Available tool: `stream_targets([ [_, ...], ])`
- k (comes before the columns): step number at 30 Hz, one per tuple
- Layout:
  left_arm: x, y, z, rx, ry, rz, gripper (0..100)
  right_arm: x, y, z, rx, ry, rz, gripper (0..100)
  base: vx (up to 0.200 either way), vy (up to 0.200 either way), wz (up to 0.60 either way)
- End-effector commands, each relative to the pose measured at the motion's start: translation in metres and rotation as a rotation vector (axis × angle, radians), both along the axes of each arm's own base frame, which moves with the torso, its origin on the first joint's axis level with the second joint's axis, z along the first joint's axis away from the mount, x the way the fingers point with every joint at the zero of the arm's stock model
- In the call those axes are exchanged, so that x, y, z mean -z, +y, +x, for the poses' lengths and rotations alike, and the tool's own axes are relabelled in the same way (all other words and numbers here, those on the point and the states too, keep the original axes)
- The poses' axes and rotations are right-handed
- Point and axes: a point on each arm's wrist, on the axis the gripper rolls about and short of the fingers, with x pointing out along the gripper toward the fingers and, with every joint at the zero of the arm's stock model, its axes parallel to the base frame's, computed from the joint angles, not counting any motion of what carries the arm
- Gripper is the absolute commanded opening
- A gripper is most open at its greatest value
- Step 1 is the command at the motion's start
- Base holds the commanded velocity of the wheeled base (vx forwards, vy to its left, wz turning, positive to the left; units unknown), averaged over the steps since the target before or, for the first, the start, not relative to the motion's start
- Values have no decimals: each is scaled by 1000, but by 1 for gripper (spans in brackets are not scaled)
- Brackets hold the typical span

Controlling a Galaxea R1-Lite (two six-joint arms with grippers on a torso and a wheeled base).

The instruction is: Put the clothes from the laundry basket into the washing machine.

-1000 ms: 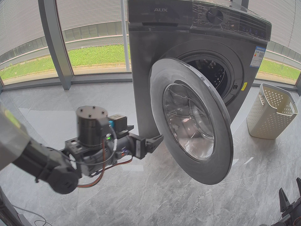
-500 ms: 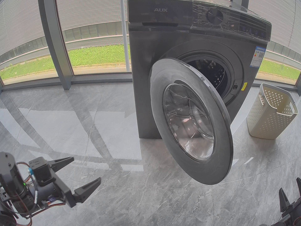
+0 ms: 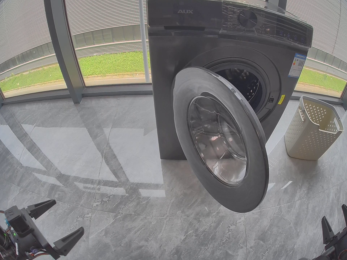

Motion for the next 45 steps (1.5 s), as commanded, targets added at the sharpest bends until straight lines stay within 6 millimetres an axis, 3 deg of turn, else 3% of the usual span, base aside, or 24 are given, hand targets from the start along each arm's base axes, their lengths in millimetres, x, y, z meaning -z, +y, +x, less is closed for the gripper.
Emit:
stream_targets([
  [1, 13, 21, -36, -87, -99, -60, 100, 3, 0, 0, -1, -5, 0, 100, 0, 0, 0],
  [13, 40, 31, -66, -307, -146, -54, 100, 3, 0, 0, 0, -5, 0, 100, 0, 0, 0],
  [24, 45, 26, -69, -456, -149, 11, 100, 3, 0, 0, 0, -5, 0, 100, 0, 0, 0],
  [32, 47, 25, -74, -357, -222, 35, 100, 3, 0, 0, 0, -5, 0, 100, 0, 0, 0],
  [45, 52, 25, -74, -370, -166, 42, 100, 3, 0, 0, 0, -5, 0, 100, 0, 0, 0],
])
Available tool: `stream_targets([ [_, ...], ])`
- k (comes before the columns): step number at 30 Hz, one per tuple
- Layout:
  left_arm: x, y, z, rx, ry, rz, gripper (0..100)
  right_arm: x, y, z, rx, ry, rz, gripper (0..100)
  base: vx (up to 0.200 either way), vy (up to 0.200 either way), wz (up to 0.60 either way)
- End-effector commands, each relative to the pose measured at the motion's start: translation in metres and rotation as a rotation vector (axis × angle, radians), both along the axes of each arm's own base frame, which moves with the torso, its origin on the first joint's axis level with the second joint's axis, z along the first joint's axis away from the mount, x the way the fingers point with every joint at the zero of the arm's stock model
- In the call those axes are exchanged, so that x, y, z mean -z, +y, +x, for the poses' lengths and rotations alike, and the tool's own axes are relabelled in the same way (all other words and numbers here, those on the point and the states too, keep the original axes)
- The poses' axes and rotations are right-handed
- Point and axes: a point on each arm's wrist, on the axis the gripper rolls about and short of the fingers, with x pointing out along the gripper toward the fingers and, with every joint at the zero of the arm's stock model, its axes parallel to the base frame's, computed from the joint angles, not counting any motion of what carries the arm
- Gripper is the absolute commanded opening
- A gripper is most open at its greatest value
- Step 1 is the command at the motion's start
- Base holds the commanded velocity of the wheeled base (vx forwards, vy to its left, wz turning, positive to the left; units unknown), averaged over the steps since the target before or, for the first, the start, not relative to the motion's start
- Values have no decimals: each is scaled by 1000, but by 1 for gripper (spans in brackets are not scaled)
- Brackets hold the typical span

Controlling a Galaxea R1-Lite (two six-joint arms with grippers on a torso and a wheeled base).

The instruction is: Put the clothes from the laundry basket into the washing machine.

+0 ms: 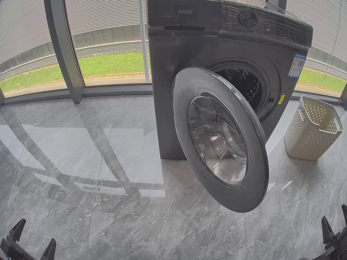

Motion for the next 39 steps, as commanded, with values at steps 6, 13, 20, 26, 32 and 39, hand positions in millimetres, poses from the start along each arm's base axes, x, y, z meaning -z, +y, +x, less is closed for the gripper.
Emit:
stream_targets([
  [6, 5, 0, 0, -14, 1, -3, 100, 3, 0, 0, -8, -3, -1, 100, 0, 0, 0],
  [13, 5, 1, 0, -28, 2, -5, 100, 2, 1, 0, -29, -23, -9, 100, 0, 0, 0],
  [20, 5, 1, 0, -28, 1, -4, 100, -82, 3, -5, -213, -159, -30, 100, 0, 0, 0],
  [26, 5, 1, 0, -28, 2, -5, 100, -76, 11, 40, -552, 149, 47, 100, 0, 0, 0],
  [32, 5, 1, 0, -28, 3, -5, 100, -79, 30, 89, -769, 303, 22, 100, 0, 0, 0],
  [39, 5, 1, 0, -26, 3, -5, 100, -81, 60, 161, -818, 337, 14, 100, 0, 0, 0],
])
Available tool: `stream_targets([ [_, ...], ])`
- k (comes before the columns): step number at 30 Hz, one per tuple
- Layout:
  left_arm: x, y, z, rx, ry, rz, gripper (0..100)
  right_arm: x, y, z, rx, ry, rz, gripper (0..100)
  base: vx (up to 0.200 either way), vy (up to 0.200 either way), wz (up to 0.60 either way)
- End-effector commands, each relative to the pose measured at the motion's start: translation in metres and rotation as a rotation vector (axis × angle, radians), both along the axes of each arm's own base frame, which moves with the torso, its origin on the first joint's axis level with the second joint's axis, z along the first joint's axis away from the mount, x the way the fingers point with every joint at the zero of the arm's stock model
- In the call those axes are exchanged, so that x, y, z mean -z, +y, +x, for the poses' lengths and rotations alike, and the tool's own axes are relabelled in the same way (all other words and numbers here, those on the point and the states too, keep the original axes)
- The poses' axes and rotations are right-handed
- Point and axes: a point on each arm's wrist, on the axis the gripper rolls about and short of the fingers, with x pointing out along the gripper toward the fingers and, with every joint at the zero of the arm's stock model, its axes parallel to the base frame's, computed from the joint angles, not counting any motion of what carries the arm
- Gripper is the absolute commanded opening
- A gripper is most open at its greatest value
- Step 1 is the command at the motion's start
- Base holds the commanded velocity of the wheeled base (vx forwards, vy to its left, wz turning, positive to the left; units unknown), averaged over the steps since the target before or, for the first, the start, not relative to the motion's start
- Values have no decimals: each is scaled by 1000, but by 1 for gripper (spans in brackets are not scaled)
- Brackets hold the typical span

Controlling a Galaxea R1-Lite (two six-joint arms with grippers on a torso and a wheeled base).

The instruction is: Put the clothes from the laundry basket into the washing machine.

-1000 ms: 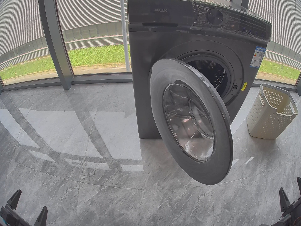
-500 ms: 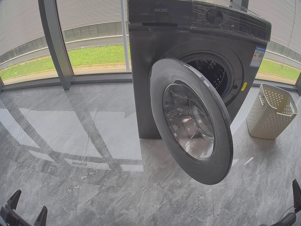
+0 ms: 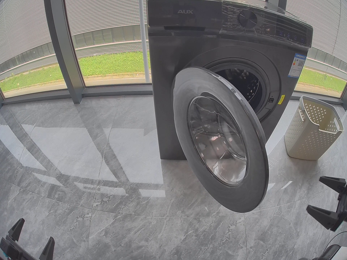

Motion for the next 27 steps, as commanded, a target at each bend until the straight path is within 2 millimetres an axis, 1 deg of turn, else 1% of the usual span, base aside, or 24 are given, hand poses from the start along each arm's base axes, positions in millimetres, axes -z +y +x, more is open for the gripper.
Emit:
stream_targets([
  [1, 5, 0, 0, 1, 3, 0, 100, 9, 43, 97, -174, 180, -44, 100, 0, 0, 0],
  [3, 5, 0, 0, -2, 4, 0, 100, 9, 43, 98, -172, 179, -43, 100, 0, 0, 0],
  [4, 5, 0, 0, -2, 4, -2, 100, 11, 49, 118, -161, 179, -43, 100, 0, 0, 0],
  [5, 5, 0, 0, -2, 4, -2, 100, 11, 49, 118, -161, 179, -43, 100, 0, 0, 0],
  [12, 5, 0, 0, 1, 4, 0, 100, 11, 57, 141, -115, 187, -58, 100, 0, 0, 0],
  [14, 5, 0, 0, 1, 4, 0, 100, 9, 57, 149, -73, 177, -58, 100, 0, 0, 0],
  [17, 5, 0, 0, 0, 4, 0, 100, 5, 55, 159, 35, 151, -51, 100, 0, 0, 0],
  [20, 5, 0, 0, 0, 4, 0, 100, -2, 35, 167, 159, 106, -28, 100, 0, 0, 0],
  [22, 5, 0, 0, 1, 4, 0, 100, -5, 19, 166, 225, 79, -20, 100, 0, 0, 0],
  [23, 5, 0, 0, 1, 4, 0, 100, -5, 18, 166, 230, 79, -20, 100, 0, 0, 0],
  [24, 5, 0, 0, 1, 4, 0, 100, -10, 9, 159, 267, 46, -20, 100, 0, 0, 0],
  [25, 5, 0, 0, 1, 4, 0, 100, -10, 9, 159, 267, 46, -20, 100, 0, 0, 0],
  [26, 5, 0, 0, 1, 2, 1, 100, -13, -2, 147, 313, 23, -27, 100, 0, 0, 0],
  [27, 5, 0, 0, 1, 4, 1, 100, -14, -9, 143, 345, 9, -39, 100, 0, 0, 0],
])
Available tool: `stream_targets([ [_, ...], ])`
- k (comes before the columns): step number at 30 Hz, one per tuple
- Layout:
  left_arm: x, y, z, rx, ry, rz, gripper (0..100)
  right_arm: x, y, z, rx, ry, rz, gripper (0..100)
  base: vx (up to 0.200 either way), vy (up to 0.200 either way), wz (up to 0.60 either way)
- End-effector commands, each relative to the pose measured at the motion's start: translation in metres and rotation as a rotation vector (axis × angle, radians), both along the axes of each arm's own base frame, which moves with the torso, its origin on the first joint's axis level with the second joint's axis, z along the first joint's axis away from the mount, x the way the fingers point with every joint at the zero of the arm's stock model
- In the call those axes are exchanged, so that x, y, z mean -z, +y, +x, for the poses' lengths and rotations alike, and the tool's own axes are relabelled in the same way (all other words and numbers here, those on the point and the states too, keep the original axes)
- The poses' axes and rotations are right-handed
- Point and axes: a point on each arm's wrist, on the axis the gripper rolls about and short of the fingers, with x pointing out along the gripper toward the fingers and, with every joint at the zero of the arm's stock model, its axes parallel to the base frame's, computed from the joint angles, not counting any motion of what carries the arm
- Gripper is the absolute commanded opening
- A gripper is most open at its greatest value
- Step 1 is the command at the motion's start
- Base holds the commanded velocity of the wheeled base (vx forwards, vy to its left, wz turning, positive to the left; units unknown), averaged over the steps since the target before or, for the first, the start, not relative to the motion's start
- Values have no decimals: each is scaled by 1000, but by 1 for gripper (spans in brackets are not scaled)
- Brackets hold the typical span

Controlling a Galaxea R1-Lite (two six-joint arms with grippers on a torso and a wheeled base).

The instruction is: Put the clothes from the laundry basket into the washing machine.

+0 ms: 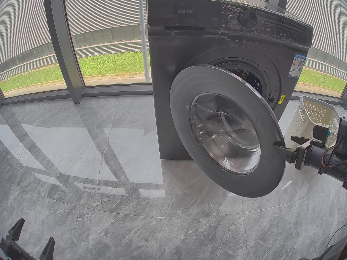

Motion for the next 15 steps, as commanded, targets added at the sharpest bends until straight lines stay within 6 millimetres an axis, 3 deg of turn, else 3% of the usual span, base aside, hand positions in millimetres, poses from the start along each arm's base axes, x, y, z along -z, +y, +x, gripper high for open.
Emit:
stream_targets([
  [1, 5, 0, 0, 1, 1, 1, 100, -10, -33, -20, 152, -81, -29, 100, 0, 0, 0],
  [5, 5, 0, 0, 0, 1, 0, 100, -4, -64, -24, 298, -80, -126, 100, 0, 0, 0],
  [10, 5, 0, 0, 0, 1, 0, 100, 9, -95, -5, 478, -67, -147, 100, 0, 0, 0],
  [15, 5, 0, 0, 0, 1, 0, 100, 31, -93, -7, 457, -37, -143, 100, 0, 0, 0],
])
